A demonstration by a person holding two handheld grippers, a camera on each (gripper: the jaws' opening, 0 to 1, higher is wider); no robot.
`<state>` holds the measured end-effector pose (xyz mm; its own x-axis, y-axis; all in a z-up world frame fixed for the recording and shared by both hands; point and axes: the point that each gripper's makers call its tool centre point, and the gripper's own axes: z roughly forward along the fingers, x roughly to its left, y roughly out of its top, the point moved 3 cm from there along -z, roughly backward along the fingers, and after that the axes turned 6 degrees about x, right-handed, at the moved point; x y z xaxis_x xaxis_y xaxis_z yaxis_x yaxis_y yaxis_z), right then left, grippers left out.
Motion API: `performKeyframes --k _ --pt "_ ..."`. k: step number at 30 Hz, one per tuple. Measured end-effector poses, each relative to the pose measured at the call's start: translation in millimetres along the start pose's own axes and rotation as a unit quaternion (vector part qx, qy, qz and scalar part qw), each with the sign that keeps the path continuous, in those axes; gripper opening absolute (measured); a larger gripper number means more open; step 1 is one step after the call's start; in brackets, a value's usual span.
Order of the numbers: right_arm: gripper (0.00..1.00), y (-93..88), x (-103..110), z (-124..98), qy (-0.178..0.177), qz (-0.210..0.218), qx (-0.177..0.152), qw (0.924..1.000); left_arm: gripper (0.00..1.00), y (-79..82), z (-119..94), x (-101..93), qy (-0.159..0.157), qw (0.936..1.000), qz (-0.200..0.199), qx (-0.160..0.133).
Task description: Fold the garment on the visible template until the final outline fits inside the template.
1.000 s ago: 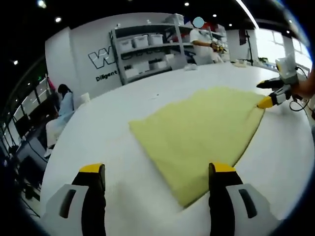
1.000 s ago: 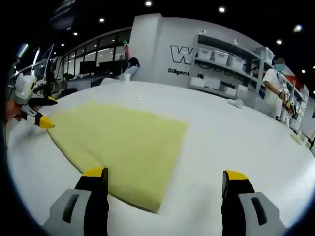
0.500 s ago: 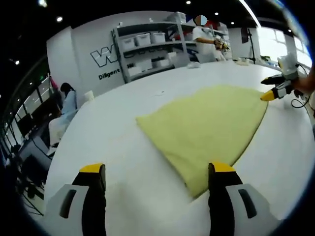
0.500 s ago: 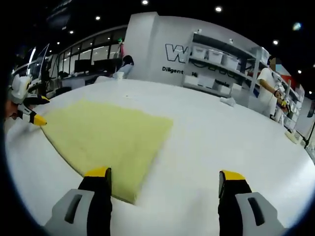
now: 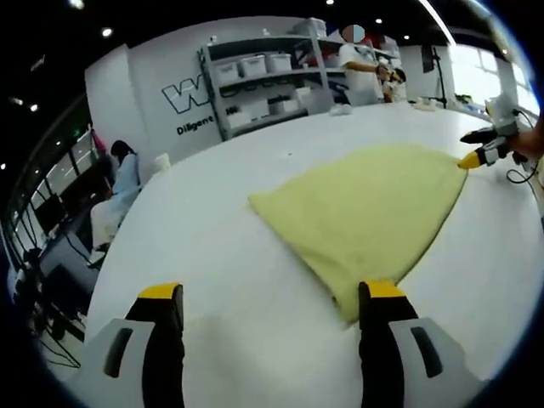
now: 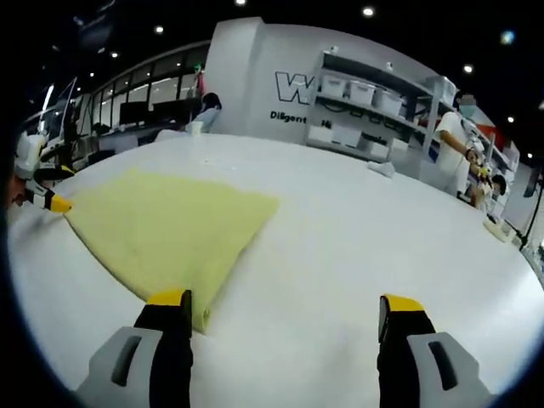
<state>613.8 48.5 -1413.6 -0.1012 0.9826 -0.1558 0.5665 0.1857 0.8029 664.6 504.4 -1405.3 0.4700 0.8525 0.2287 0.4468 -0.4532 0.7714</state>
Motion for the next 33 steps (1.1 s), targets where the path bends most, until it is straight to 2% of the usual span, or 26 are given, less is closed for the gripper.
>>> performKeyframes --k 10,15,20,24,27,33 --pt "0.84 -1.5 -1 -3 0.009 0.004 0.010 0.9999 0.80 -1.8 -7 6.2 0.011 0.9999 -0.008 0.004" --pt "0.76 5.4 5 -4 0.016 -0.010 0.010 0.9998 0.77 15.3 -2 7.7 0.014 0.9998 -0.012 -0.009" --pt "0.74 9.1 6 3 0.016 -0.002 0.013 0.9998 0.77 26.3 8 7.3 0.016 0.9998 -0.009 -0.012" --pt "0.75 9.3 3 6 0.011 0.001 0.019 0.9998 0.75 23.2 13 9.0 0.021 0.9998 -0.001 -0.002" --pt "0.74 4.7 -6 6 -0.001 0.012 0.031 0.9994 0.73 18.9 10 13.6 0.030 0.9995 -0.010 0.006" --pt "0.73 0.5 -12 -1 -0.006 0.013 0.031 0.9994 0.72 7.3 4 12.5 0.029 0.9994 -0.006 0.016"
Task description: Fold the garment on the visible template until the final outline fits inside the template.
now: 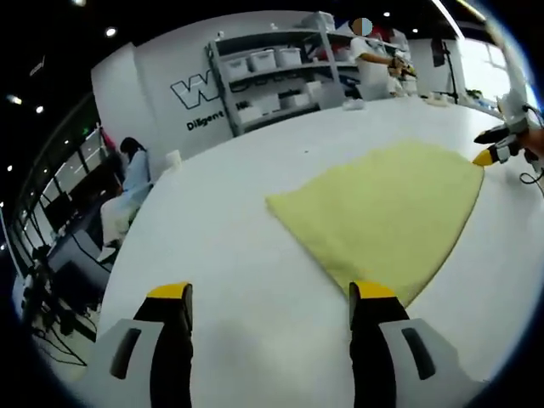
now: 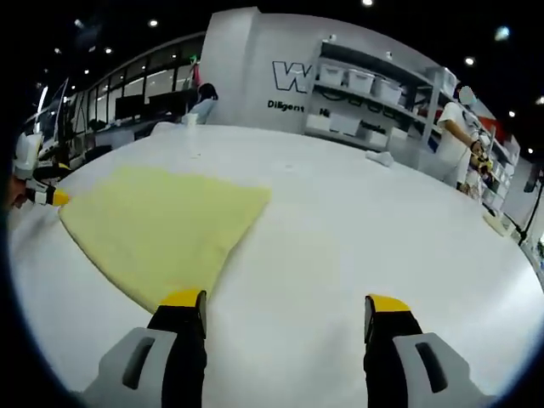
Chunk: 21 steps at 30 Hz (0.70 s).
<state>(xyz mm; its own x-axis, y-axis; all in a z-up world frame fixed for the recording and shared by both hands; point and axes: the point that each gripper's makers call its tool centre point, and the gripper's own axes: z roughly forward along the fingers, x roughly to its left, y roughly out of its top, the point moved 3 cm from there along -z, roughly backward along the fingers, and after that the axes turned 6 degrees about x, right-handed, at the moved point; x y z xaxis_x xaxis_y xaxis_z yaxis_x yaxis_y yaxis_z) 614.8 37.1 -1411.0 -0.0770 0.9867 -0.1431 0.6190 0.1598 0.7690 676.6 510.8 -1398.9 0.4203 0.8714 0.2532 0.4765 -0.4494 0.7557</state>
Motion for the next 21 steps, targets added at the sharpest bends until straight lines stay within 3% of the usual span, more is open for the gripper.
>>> performKeyframes --k 5,15,21 --pt "0.74 3.8 7 -7 0.014 0.002 -0.016 0.9998 0.72 -0.4 -6 2.0 0.005 0.9999 -0.013 -0.005" --pt "0.75 -12.4 13 -13 0.022 -0.026 0.004 0.9994 0.72 -10.5 -17 -4.6 0.000 1.0000 0.002 0.004" --pt "0.74 -9.8 13 -23 0.030 -0.041 -0.001 0.9987 0.71 -12.3 -28 0.8 0.003 1.0000 0.005 0.004"
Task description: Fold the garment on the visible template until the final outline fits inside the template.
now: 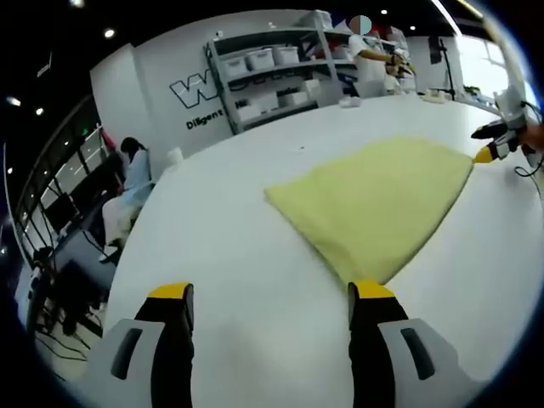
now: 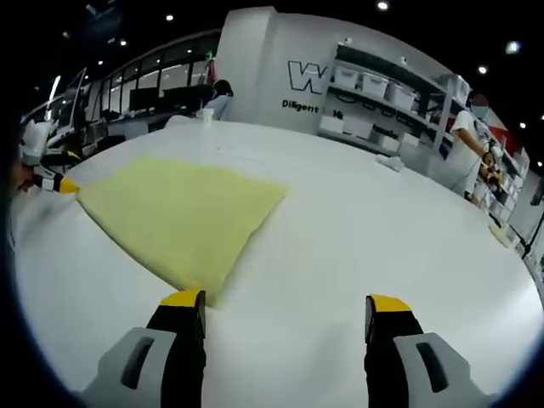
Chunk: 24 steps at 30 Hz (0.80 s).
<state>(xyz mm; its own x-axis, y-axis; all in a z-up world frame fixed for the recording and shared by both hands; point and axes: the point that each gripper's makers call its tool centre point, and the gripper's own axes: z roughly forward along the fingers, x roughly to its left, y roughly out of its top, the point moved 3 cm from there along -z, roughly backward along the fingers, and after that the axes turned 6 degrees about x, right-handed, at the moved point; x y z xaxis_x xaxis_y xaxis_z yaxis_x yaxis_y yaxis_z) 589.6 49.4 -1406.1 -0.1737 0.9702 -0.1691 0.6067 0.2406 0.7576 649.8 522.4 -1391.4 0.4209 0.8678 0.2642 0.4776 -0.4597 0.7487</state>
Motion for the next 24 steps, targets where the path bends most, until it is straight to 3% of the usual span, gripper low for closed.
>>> performKeyframes --k 8,13,24 --pt "0.78 5.5 19 -9 0.042 -0.011 -0.012 0.9990 0.71 2.3 -16 -8.9 -0.022 0.9997 -0.002 -0.008" --pt "0.79 13.4 30 -16 0.074 -0.002 -0.023 0.9970 0.71 6.3 -28 -24.4 -0.065 0.9977 0.001 -0.019" --pt "0.79 20.2 58 -43 0.138 -0.010 -0.048 0.9892 0.69 16.1 -64 -54.7 -0.116 0.9924 -0.013 -0.039"
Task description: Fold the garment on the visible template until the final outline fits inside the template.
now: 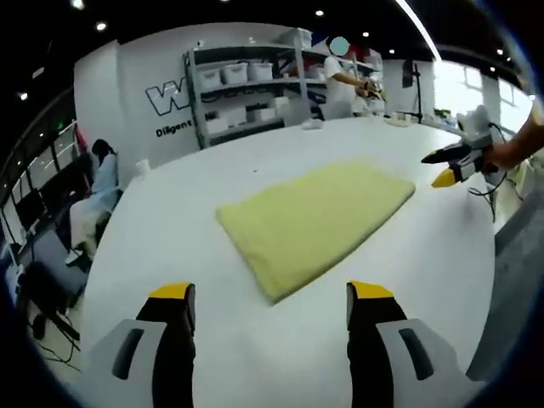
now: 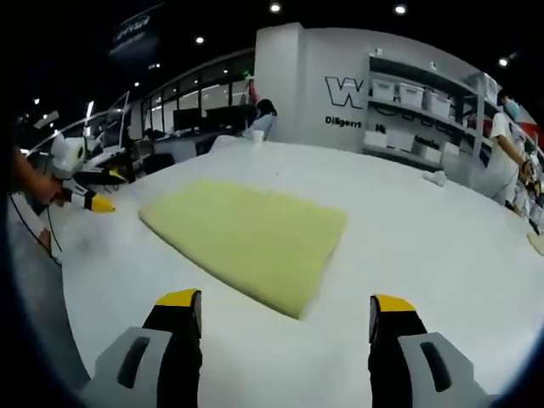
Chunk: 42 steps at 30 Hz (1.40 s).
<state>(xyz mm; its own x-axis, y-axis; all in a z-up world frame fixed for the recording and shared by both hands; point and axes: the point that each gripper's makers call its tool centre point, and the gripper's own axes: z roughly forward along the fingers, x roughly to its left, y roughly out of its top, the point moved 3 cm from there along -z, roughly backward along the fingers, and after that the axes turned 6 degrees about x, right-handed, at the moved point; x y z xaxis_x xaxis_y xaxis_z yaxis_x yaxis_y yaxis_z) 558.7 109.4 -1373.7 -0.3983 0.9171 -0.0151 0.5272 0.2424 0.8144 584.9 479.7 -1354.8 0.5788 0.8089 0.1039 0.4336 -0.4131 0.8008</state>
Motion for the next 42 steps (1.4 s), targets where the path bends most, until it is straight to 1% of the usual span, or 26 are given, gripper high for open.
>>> performKeyframes --k 2,4,7,12,16,19,21,22,24,26,29,31,32,33,34,36,40,42 --pt "0.80 0.4 6 -4 0.009 -0.006 -0.003 0.9999 0.70 -0.3 -4 -5.5 -0.006 1.0000 -0.002 -0.001" --pt "0.81 1.2 11 -7 0.017 -0.024 -0.009 0.9995 0.70 -1.5 -9 -14.1 -0.017 0.9998 -0.010 -0.001" --pt "0.82 0.9 17 -13 0.027 -0.031 -0.012 0.9991 0.70 -4.3 -17 -24.2 -0.023 0.9997 -0.011 0.000" --pt "0.84 -1.6 23 -24 0.037 -0.026 -0.017 0.9988 0.70 -5.6 -30 -34.5 -0.023 0.9997 -0.002 -0.001" --pt "0.88 -7.1 30 -30 0.042 -0.032 -0.018 0.9984 0.73 -9.6 -41 -41.4 -0.027 0.9995 -0.014 -0.003" --pt "0.91 -11.9 36 -35 0.044 -0.037 -0.015 0.9982 0.74 -15.0 -47 -44.9 -0.025 0.9996 -0.013 -0.004" --pt "0.94 -12.5 41 -39 0.044 -0.032 -0.015 0.9984 0.78 -18.2 -51 -47.6 -0.026 0.9993 -0.026 -0.003" --pt "0.95 -11.5 44 -43 0.044 -0.030 -0.016 0.9984 0.80 -18.6 -52 -48.0 -0.027 0.9993 -0.027 -0.004" --pt "0.96 -10.0 49 -48 0.042 -0.025 -0.019 0.9986 0.80 -20.7 -56 -48.1 -0.025 0.9993 -0.028 -0.005" --pt "0.98 -7.9 54 -51 0.041 -0.025 -0.024 0.9986 0.80 -20.7 -60 -48.0 -0.026 0.9990 -0.034 -0.013" --pt "0.99 -7.0 60 -56 0.033 -0.024 -0.026 0.9988 0.82 -22.3 -66 -47.7 -0.026 0.9988 -0.039 -0.014" --pt "0.99 -8.6 63 -60 0.025 -0.022 -0.024 0.9991 0.82 -25.8 -70 -48.7 -0.021 0.9986 -0.048 -0.012" --pt "0.99 -10.1 64 -62 0.022 -0.018 -0.023 0.9993 0.82 -29.9 -73 -50.8 -0.017 0.9977 -0.065 -0.008" --pt "0.99 -13.4 66 -64 0.016 -0.007 -0.017 0.9997 0.84 -32.3 -76 -54.1 -0.020 0.9973 -0.070 -0.007" --pt "0.99 -14.9 67 -66 0.012 0.000 -0.016 0.9998 0.84 -32.4 -80 -59.0 -0.025 0.9973 -0.068 -0.015" --pt "0.99 -17.0 71 -71 0.008 0.009 -0.016 0.9998 0.84 -35.8 -84 -64.8 -0.024 0.9982 -0.054 -0.015" --pt "0.99 -17.5 78 -82 0.001 0.003 -0.013 0.9999 0.84 -39.8 -88 -70.8 -0.030 0.9978 -0.057 -0.017" --pt "0.99 -16.9 79 -85 -0.005 0.000 -0.015 0.9999 0.83 -38.2 -90 -71.9 -0.028 0.9984 -0.043 -0.024"
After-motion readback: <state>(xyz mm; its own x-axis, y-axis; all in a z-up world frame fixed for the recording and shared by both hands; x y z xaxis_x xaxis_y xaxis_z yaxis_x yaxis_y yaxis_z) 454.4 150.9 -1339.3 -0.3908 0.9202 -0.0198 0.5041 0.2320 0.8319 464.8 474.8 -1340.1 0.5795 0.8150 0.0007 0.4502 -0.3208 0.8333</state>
